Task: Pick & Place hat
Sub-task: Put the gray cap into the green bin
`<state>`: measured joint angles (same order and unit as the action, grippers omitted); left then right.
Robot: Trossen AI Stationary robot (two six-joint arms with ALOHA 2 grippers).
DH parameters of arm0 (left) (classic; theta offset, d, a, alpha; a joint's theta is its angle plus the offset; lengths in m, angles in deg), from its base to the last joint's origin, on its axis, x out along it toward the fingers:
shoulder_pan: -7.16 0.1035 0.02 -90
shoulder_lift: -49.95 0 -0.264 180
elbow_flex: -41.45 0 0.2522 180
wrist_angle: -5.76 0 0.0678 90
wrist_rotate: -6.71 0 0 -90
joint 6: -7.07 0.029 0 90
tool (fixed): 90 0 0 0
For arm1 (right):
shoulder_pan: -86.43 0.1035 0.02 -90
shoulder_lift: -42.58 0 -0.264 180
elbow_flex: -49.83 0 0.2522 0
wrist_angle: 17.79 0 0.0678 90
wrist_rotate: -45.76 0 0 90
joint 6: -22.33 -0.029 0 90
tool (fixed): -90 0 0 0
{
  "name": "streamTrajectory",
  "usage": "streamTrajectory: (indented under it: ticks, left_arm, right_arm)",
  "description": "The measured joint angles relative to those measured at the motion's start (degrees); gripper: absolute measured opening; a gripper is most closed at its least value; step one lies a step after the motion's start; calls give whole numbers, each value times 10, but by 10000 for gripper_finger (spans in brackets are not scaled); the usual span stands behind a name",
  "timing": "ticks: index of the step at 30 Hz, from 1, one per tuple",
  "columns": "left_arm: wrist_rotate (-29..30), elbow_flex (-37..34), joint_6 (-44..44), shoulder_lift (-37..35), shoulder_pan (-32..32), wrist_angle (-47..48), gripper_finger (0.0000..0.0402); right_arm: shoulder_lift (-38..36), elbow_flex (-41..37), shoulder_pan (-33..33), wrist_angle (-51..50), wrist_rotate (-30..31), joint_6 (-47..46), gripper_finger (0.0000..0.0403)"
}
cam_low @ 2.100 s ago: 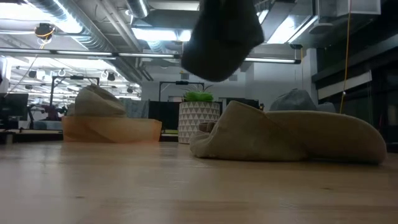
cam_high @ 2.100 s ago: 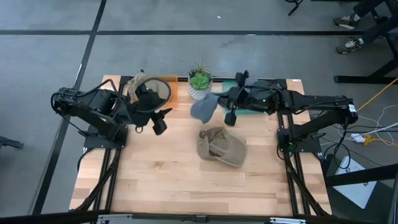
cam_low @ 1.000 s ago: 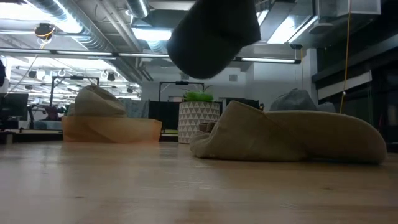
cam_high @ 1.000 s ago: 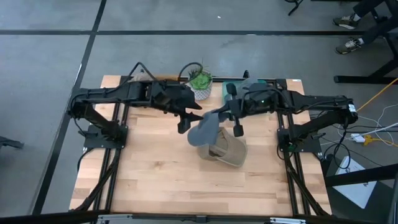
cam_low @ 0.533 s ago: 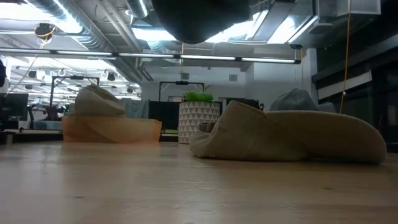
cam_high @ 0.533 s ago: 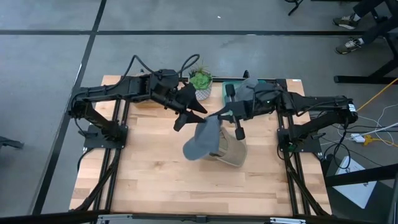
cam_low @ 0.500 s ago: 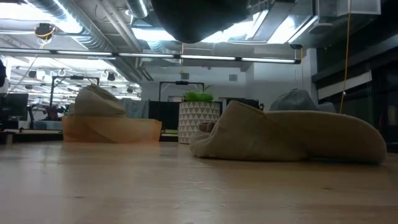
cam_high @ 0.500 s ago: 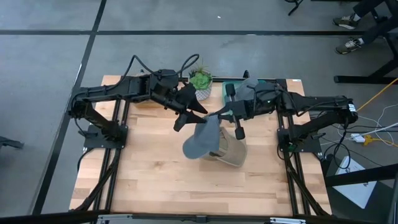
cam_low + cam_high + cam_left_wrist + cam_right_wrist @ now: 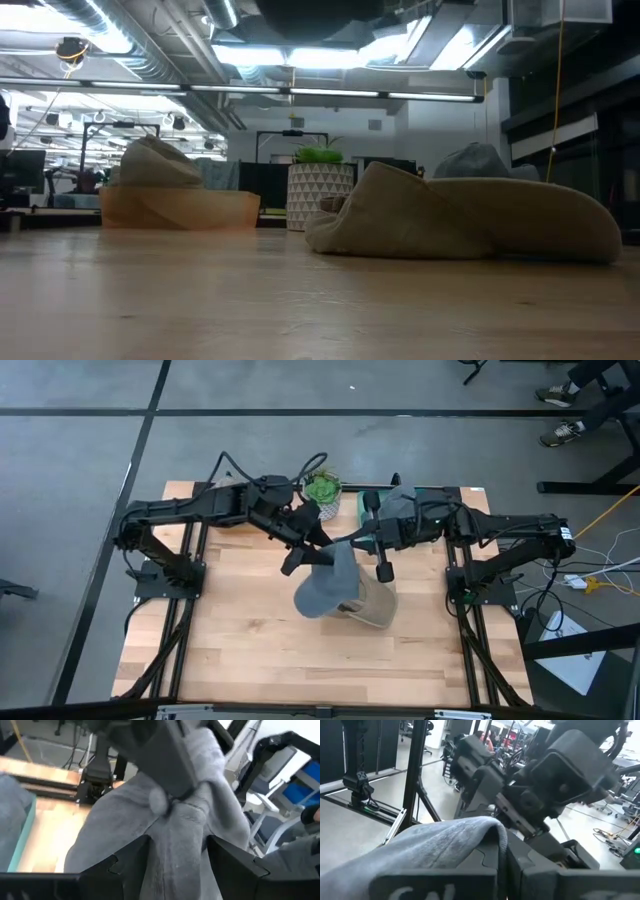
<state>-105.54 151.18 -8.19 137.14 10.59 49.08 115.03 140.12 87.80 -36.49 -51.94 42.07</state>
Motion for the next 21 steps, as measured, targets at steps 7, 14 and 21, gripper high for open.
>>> streamTrajectory:
  ticks: [7, 14, 21]
  left_arm:
    - [3, 0, 26, 14, -8, -3, 140]
    - [15, 0, 35, 13, 1, -9, 17]
    - [16, 0, 36, 13, 2, 1, 21]
  right_arm:
    - [0, 0, 0, -3, 0, -17, 8]
    - [0, 0, 0, -4, 2, -90, 41]
    - [0, 0, -1, -10, 6, -152, 78]
